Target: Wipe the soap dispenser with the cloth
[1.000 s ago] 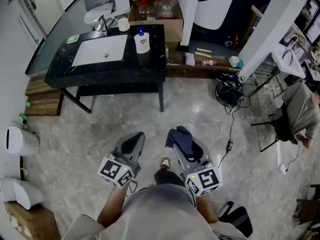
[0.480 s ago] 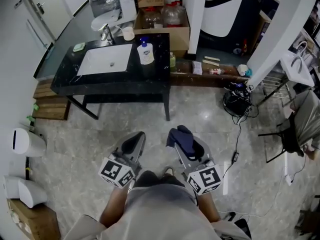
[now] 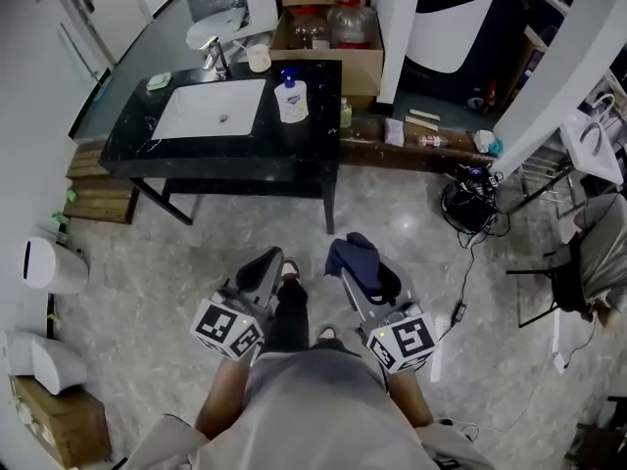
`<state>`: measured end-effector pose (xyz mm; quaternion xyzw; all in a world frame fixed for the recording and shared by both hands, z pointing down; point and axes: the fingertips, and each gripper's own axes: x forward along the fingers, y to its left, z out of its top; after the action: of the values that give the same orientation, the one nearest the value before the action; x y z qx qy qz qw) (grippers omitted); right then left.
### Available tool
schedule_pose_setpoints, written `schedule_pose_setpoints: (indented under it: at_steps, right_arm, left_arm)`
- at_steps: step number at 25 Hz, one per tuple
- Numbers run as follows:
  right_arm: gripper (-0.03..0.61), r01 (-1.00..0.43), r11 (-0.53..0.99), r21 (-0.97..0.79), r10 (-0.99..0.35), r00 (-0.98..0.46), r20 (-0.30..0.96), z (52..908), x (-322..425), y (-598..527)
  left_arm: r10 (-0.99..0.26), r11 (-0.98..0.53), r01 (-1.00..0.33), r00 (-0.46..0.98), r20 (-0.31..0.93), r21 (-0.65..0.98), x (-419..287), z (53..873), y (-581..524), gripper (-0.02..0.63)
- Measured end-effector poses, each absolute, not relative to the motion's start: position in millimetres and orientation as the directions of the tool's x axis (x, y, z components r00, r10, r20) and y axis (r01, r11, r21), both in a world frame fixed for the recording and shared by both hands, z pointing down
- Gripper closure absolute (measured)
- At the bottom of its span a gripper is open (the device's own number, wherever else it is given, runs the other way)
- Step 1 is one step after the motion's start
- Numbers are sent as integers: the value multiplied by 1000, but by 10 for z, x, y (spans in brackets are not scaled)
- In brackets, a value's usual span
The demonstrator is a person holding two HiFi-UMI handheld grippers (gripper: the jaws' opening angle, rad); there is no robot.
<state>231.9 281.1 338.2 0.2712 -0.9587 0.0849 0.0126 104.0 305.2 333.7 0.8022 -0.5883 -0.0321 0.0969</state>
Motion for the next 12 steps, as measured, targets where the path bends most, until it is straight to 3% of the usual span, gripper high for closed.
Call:
schedule_pose_setpoints:
  at_steps: [12]
  right_arm:
    - [402, -523, 838, -153, -515, -852, 92, 3359, 1932, 2124]
  left_arm:
    - [-944, -311, -930, 326, 49, 194, 673, 3292, 2271, 607]
